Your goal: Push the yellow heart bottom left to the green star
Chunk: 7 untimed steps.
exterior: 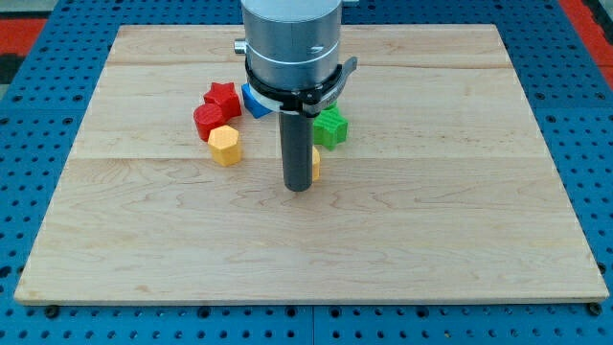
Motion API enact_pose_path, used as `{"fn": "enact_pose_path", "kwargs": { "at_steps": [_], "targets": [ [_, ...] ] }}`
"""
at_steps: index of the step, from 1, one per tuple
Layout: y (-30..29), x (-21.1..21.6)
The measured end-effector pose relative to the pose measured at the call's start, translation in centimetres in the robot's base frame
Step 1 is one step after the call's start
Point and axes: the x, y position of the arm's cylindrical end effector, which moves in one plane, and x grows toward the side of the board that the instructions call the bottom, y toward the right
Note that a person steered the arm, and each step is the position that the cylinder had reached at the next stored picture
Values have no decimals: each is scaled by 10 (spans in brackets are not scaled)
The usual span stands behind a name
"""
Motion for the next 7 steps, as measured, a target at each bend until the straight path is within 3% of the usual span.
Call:
{"fn": "enact_pose_path", "kwargs": {
  "at_steps": [3,7],
  "targets": [
    [15,14],
    [17,-28]
  ]
}}
